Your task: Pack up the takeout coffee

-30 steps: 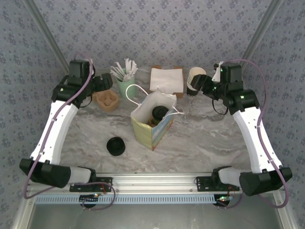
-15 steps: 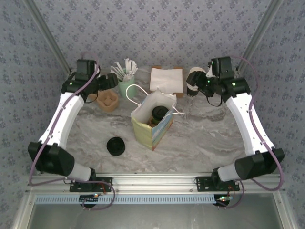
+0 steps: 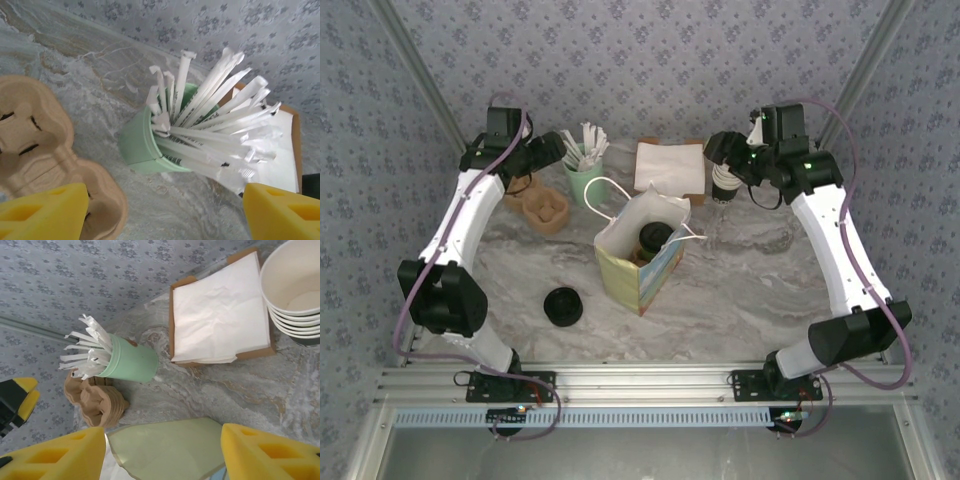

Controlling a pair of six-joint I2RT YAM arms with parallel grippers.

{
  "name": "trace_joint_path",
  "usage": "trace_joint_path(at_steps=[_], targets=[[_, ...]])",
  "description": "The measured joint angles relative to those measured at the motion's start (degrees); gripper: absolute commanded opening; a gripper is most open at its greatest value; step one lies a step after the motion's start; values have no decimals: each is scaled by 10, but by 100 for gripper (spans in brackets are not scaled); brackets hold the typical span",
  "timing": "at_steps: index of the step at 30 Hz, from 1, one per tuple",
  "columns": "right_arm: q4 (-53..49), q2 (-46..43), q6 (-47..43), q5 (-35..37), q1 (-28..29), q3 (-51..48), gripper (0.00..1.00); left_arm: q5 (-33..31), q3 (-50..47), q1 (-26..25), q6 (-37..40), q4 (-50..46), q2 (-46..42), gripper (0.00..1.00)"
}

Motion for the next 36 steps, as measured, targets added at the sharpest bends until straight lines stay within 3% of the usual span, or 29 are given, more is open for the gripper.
trace_joint_path(at_steps=[6,10,20,25,36], targets=[[63,-47,-22,-17,14,-100,63,-19,-108,0,-5,85,-7,76],[96,-63,-35,-33,18,-157,61,-24,-156,0,-4,112,3,67],[115,-71,-76,-43,26,-171,61,-9,-88,-1,-8,158,51,62],[123,-84,-78,-43,28,-173,61,2,-21,-1,-7,155,87,50],[125,-84,-84,-43,28,-175,62,5,-15,-15,-8,141,90,39]])
